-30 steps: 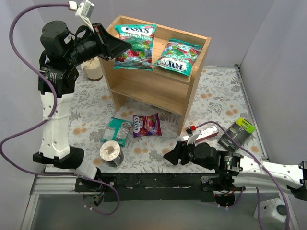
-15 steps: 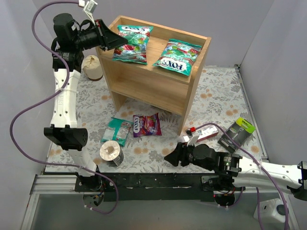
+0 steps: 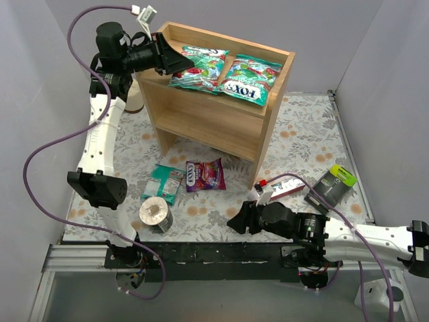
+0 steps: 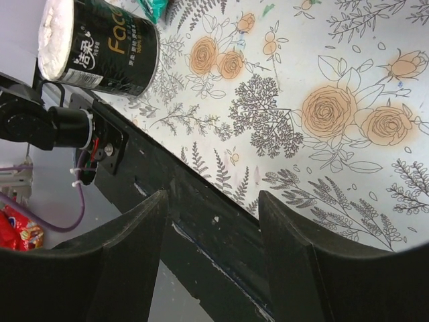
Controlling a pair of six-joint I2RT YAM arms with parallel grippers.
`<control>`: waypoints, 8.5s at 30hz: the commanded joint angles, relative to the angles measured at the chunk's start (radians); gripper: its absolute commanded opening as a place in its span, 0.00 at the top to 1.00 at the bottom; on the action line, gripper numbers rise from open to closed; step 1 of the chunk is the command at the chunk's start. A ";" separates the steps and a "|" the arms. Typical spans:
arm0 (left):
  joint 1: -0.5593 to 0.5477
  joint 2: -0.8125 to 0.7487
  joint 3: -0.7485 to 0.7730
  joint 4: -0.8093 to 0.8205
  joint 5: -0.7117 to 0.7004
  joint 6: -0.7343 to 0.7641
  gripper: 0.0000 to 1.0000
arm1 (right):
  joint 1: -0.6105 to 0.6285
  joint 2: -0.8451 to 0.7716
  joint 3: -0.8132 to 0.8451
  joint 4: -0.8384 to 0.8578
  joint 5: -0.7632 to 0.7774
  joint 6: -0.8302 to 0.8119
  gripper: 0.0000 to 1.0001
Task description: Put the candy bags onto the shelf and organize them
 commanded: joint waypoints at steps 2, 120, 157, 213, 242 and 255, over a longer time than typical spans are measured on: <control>-0.075 -0.019 0.014 -0.061 -0.108 0.086 0.63 | 0.003 -0.002 -0.021 0.062 -0.005 0.033 0.36; -0.294 -1.093 -1.432 -0.109 -0.890 -0.440 0.02 | 0.001 -0.034 0.022 -0.073 0.227 -0.027 0.16; -0.801 -0.459 -1.478 -0.066 -1.504 -1.784 0.02 | 0.001 -0.230 0.005 -0.386 0.349 0.216 0.23; -0.689 -0.270 -1.701 0.354 -1.775 -1.912 0.07 | 0.001 -0.276 0.014 -0.525 0.313 0.265 0.28; -0.616 -0.448 -1.636 0.479 -1.641 -1.197 1.00 | 0.001 -0.221 0.054 -0.487 0.343 0.242 0.30; -0.604 -0.770 -1.346 0.102 -1.557 -0.723 1.00 | 0.001 -0.241 0.067 -0.456 0.378 0.207 0.30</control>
